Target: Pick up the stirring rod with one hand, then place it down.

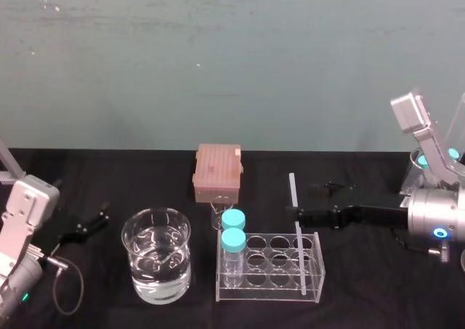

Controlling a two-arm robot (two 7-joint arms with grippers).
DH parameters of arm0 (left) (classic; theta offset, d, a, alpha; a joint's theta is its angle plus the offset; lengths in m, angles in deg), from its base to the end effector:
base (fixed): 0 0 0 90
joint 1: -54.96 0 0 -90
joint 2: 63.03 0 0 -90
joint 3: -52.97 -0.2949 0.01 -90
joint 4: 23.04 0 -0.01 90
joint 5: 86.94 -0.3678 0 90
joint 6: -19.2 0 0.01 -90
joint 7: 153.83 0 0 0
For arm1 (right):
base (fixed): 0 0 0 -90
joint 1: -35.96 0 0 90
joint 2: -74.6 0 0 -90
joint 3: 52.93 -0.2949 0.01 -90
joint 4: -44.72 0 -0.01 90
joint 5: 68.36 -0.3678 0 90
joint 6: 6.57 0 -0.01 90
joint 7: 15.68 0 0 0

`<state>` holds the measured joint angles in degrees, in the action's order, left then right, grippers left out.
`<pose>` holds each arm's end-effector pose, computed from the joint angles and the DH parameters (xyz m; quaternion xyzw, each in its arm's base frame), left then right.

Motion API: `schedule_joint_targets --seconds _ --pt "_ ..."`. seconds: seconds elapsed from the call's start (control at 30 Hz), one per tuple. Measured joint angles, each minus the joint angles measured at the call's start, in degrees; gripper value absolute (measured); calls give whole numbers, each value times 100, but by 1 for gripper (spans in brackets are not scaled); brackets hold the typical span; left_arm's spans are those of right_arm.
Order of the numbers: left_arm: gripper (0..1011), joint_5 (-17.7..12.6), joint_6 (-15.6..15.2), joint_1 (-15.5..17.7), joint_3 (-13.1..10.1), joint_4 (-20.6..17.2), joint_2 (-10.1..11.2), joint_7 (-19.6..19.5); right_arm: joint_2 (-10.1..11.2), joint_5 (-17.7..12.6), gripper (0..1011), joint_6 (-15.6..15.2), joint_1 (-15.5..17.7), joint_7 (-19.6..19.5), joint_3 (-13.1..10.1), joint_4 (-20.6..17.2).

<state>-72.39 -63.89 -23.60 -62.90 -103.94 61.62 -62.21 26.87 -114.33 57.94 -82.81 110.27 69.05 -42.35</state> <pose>0.4147 0.0699 -0.3175 0.1415 -0.1325 0.5799 0.7913 0.4688 -0.0669 -0.1775 -0.1369 0.1342 -0.2862 0.9388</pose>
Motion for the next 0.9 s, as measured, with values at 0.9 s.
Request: schedule_joint_targets --seconds 0.9 --pt "1005 0 0 0 0 0 0 0 -376 220 1003 8 -545 -90 573 603"
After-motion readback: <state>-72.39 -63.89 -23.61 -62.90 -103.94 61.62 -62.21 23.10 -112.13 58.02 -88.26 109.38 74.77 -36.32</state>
